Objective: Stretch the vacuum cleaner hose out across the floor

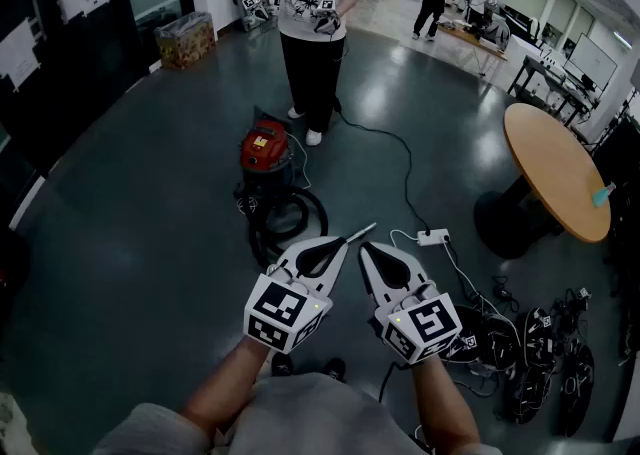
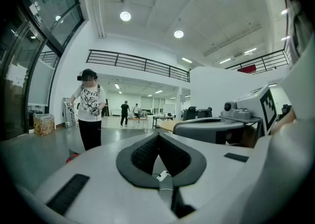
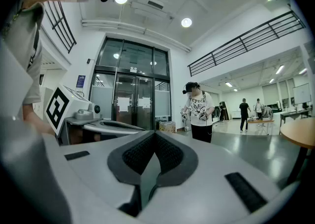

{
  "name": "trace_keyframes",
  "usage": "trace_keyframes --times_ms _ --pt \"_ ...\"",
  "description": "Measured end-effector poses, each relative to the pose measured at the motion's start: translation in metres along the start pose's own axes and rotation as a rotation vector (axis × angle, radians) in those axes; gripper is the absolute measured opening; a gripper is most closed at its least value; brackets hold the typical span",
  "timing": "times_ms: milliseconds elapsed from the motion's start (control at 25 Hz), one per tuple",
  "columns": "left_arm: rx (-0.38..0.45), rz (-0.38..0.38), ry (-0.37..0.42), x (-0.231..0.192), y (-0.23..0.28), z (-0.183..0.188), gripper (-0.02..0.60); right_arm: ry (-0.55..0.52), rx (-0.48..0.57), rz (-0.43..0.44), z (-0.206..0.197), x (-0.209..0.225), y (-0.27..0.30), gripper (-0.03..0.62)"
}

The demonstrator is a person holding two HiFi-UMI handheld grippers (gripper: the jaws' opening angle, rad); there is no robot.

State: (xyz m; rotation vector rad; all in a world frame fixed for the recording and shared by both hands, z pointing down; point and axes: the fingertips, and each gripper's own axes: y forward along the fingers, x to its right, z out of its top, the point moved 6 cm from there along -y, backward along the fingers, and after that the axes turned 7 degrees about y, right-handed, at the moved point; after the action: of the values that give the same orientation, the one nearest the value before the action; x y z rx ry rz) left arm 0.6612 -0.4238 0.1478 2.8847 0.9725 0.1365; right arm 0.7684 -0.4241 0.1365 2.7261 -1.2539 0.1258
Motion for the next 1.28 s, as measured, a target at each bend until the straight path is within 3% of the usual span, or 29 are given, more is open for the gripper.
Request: trace_keyframes --times_ms 680,1280 --pt "0.010 -0.021 -0.015 -0.008 -0.006 -0.003 0.006 -0.002 -0.008 -0.030 -0.003 -0.009 0.006 0.006" --pt "-0.001 -0.045 -0.010 -0.045 -0.016 -0.016 0.006 -0.004 -0.033 -0.053 -0.009 -0.025 0.042 0.006"
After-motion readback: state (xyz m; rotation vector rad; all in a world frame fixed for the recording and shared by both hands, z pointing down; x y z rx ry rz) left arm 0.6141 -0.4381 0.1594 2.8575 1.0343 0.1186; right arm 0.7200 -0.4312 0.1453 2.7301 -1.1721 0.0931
